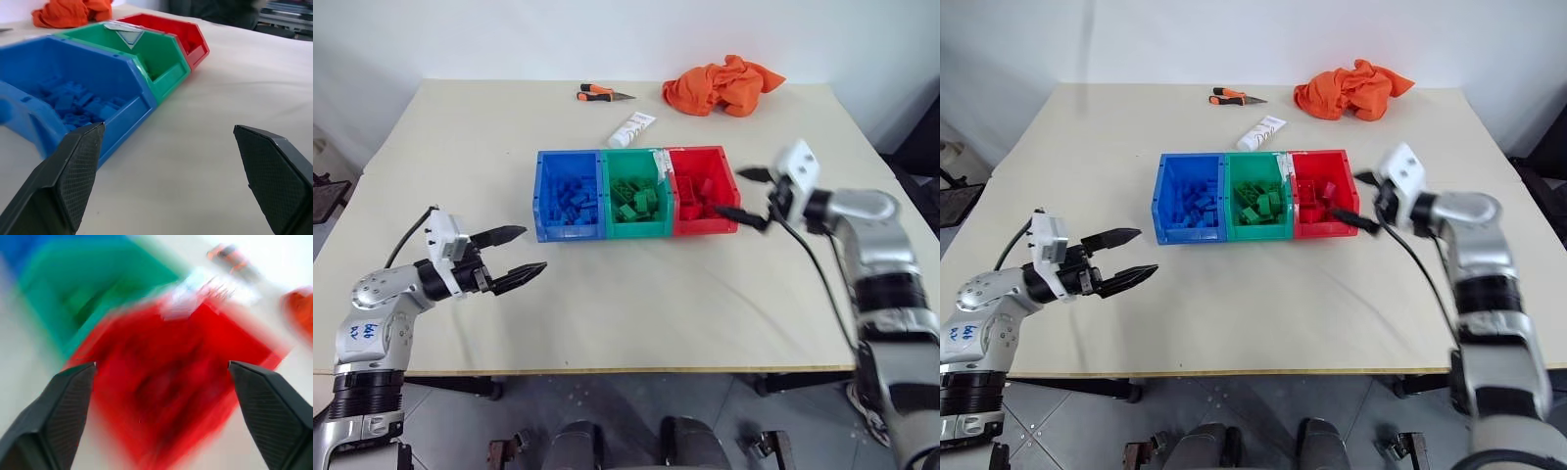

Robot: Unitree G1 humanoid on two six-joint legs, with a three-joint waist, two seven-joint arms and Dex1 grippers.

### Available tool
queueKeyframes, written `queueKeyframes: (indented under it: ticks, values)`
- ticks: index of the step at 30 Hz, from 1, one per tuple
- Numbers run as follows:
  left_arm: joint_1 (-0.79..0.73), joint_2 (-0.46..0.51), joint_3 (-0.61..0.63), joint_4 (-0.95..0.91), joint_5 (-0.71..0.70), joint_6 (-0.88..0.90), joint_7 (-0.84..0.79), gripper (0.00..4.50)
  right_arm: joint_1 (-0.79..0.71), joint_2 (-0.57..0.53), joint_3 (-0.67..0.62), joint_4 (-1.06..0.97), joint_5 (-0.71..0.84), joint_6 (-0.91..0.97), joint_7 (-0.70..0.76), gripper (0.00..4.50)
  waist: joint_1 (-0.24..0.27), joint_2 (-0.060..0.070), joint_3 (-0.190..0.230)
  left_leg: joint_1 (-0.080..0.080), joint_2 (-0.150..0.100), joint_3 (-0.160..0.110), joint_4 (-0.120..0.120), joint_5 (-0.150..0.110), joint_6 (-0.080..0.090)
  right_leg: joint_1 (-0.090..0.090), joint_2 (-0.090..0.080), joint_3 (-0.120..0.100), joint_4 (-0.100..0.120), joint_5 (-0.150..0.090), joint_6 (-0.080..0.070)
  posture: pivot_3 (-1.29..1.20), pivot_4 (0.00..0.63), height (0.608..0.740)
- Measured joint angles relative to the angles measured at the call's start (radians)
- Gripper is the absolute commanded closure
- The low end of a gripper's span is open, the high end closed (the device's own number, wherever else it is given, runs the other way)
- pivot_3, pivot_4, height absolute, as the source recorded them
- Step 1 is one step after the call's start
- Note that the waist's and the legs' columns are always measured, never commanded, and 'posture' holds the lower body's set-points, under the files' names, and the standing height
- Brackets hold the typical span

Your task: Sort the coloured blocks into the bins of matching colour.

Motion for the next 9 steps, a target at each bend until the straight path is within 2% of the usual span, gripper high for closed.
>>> queueKeyframes:
  ticks: [5, 9]
  values:
    - [0.009, 0.043, 0.032, 0.059, 0.001, -0.052, -0.060, 0.00, 0.122, -0.133, -0.027, -0.030, 0.031, -0.048, 0.164, 0.02, -0.009, 0.001, 0.000, 0.002, 0.002, 0.005, 0.000, 0.000, 0.000, 0.000, 0.001, 0.001, -0.001, 0.000, 0.000, 0.00, 0.150, 0.740]
    - [0.028, 0.082, 0.057, 0.119, 0.002, -0.076, -0.095, 0.00, 0.155, -0.178, -0.051, 0.003, 0.032, -0.097, 0.206, 0.02, -0.008, 0.001, 0.000, 0.002, 0.002, 0.006, -0.001, 0.000, 0.000, -0.001, 0.000, 0.001, -0.002, 0.000, 0.000, 0.00, 0.150, 0.740]
